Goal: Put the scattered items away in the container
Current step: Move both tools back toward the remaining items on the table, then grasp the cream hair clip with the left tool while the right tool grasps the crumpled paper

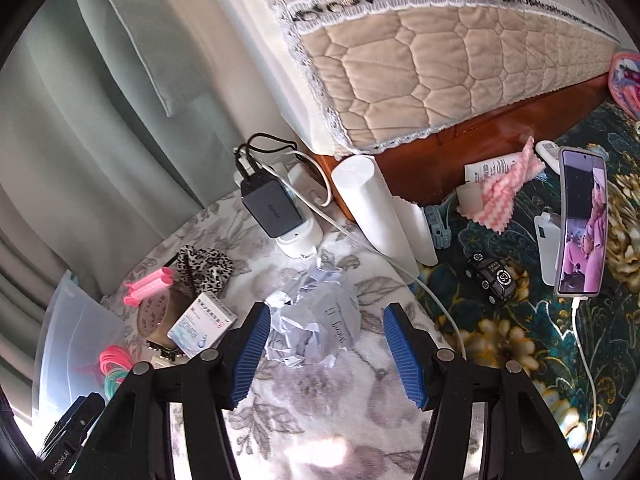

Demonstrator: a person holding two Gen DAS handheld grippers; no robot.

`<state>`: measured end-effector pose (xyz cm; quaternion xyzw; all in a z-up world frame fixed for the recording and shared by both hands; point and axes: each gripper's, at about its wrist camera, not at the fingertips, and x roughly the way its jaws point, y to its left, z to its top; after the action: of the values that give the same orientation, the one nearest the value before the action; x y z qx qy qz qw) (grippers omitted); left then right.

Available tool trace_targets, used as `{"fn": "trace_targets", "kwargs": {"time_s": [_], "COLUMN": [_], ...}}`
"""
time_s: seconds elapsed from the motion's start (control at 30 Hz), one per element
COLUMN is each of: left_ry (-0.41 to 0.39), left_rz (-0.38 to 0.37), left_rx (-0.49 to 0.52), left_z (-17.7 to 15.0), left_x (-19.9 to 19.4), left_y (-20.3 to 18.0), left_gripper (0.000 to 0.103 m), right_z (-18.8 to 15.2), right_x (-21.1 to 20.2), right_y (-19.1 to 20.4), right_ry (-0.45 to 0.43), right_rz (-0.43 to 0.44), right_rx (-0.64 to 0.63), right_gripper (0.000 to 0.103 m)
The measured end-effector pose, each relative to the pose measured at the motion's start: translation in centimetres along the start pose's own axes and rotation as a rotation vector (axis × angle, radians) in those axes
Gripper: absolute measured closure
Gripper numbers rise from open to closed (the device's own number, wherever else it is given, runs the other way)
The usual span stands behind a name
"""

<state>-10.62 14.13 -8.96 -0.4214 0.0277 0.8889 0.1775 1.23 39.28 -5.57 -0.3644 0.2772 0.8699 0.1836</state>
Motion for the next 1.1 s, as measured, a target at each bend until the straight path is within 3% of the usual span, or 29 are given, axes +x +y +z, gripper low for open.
{"fn": "trace_targets", "kwargs": {"time_s": [0.13,0.5,0.67,1.1], "left_ry": [0.034,0.099,0.111,0.153], "left_rz": [-0.008,0.026,0.027,0.034], "left_rx": [0.059,0.132,0.126,0.086], "left_z": [0.0,0.1,0.3,-0.4], "left_x": [2.6,8.1,9.4,11.7], "left_y": [-1.4,-2.3,-1.8,-1.2], "left_gripper": [0.027,0.027,0.027,0.027], "right_z": [-0.4,-1.3,-1.7,-2.5], "right_x": [1.2,4.1,5.5,7.5], "right_y": [-0.5,0.8,1.8,3.2], "right_ry": [0.028,0.083,0.102,0.126], "right_rz": [-0.012,0.056,0.088,0.12], "right_rx": [0.006,-0.024,-0.042,-0.061], "right_gripper": [0.038,0.022,0.017,0.016]}}
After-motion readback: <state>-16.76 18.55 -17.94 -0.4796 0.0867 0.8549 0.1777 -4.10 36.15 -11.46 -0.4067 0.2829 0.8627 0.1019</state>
